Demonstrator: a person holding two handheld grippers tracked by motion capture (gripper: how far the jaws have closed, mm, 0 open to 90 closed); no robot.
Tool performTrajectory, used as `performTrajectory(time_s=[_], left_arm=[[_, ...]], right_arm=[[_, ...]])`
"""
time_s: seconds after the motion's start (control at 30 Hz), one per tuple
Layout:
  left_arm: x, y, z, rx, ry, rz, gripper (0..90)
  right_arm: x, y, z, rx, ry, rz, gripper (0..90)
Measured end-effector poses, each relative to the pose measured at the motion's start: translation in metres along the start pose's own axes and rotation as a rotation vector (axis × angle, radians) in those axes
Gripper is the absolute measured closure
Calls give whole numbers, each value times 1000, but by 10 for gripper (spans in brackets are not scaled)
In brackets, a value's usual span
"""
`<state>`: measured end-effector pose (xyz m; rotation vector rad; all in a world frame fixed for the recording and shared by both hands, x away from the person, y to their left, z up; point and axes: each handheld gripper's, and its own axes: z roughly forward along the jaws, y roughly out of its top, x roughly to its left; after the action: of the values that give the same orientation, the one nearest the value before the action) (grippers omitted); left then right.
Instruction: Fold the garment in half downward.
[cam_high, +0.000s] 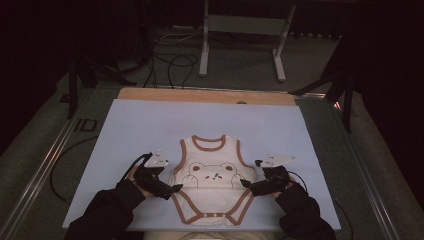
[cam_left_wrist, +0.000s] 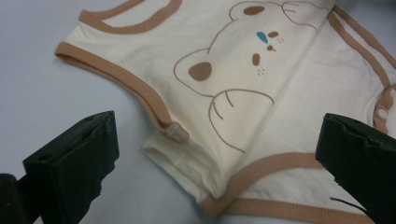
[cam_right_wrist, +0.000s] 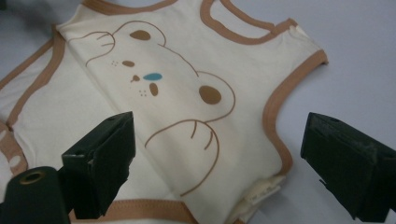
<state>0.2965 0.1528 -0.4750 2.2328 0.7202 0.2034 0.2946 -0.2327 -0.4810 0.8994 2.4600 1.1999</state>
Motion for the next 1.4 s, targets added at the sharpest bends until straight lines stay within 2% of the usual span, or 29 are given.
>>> performTrajectory(time_s=[0.3,0.67,0.77,0.97,1.17,1.33,1.4], left_arm=[[7,10,1,-8,-9,18,3],[16,21,5,-14,-24,44,3],[21,24,6,-19,-33,47,3],[27,32,9,-22,-22,66,4],[31,36,14,-26,-23,66,4],[39,40,21,-65,-27,71,4],[42,41,25,-60,-35,76,4]], right_arm=[[-7,18,3,-8,16,-22,104],[-20,38,9,-22,-8,-46,104],[-23,42,10,-28,-10,-44,104],[-28,47,14,-31,-15,-48,104],[-33,51,21,-28,-16,-56,104],[-37,54,28,-31,-11,-62,105],[-37,54,29,-29,-10,-63,105]])
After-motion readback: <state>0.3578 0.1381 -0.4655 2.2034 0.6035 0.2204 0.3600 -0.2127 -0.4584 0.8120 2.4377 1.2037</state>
